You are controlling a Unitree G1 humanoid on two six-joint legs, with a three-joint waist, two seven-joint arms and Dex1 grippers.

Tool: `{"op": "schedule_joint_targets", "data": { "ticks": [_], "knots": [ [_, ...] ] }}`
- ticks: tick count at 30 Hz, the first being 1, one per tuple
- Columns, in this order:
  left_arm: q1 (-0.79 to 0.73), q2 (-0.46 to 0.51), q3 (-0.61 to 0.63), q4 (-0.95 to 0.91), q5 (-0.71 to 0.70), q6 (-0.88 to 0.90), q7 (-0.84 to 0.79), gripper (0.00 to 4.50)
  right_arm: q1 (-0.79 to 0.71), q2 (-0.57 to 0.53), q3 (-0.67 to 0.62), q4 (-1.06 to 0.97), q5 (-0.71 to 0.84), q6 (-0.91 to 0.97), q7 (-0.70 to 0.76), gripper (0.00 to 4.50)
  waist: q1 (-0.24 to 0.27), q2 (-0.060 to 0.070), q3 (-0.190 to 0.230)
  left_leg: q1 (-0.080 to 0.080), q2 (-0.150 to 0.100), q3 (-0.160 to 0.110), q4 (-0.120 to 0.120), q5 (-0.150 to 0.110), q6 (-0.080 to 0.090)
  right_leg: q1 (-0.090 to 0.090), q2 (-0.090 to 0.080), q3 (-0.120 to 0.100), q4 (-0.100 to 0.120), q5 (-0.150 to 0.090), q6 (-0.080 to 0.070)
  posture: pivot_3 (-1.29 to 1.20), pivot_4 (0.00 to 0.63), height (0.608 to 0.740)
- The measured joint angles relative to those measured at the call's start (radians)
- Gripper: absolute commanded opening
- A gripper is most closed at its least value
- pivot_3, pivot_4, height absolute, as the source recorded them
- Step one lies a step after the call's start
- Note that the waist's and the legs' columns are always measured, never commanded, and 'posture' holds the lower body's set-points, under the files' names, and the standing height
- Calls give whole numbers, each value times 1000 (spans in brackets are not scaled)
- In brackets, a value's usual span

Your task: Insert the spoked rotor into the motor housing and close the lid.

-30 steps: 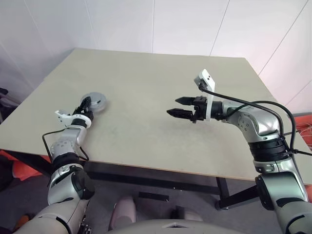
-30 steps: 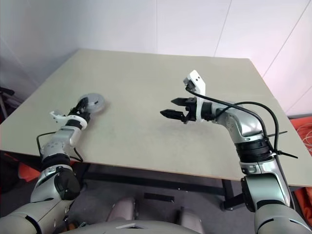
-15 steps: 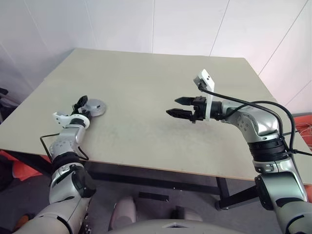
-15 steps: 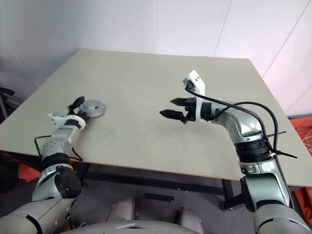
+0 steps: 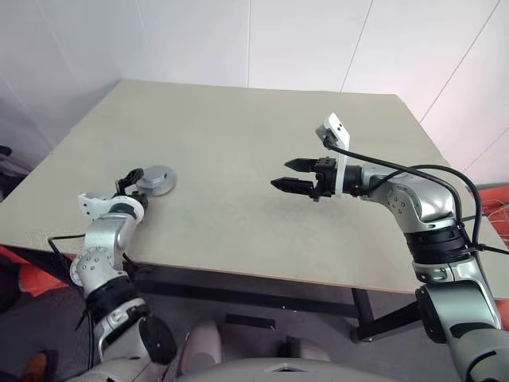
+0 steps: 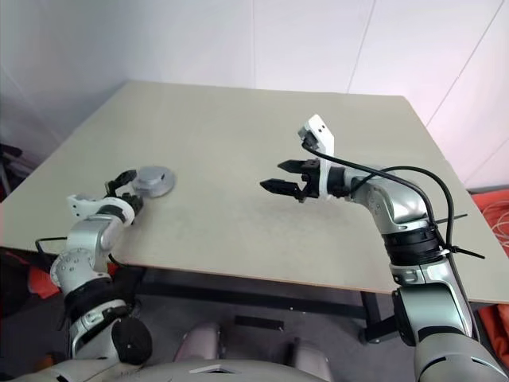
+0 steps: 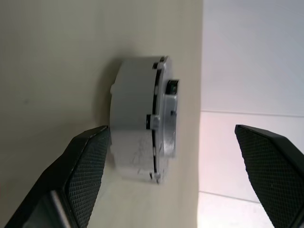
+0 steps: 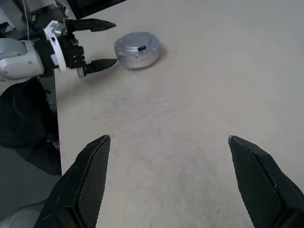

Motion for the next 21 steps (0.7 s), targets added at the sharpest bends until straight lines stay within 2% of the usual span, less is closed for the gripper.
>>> {"op": "schedule_joint_targets", "data": {
  "ticks": [5,7,10,15,17,21],
  "knots": [
    [44,58,-169,-52,77,63,-17,4481,0,2,0,0,-10,-4,4,4500,-1,0,0,2,0,0,0,1,-1,0,0,1,0,1,1,0,0,740],
    [52,139,-275,-67,165,91,-75,4481,0,4,-1,5,-17,-11,-6,4500,-2,0,0,2,1,-1,0,2,-1,0,0,1,0,1,2,0,0,740],
    [41,267,-451,-81,365,58,-221,4481,10,16,-22,34,-40,-60,-47,4500,-1,0,0,3,1,-1,0,2,-1,0,0,2,0,1,4,0,0,740],
    [-25,386,-584,-54,582,-108,-540,4481,125,19,-74,75,-118,-247,-94,4500,0,0,0,2,-1,0,-1,3,-1,0,0,4,-1,2,3,0,0,740],
    [-44,424,-631,-21,649,-158,-652,4481,181,15,-76,96,-156,-344,-88,4500,-3,1,0,2,-1,0,-1,2,0,-2,0,5,0,2,3,0,0,740],
    [-67,434,-685,63,728,-198,-827,4481,235,-5,-75,140,-199,-438,-49,4500,-17,2,0,2,-1,1,-1,2,0,-3,0,7,0,3,2,0,0,740]
  ]
}}
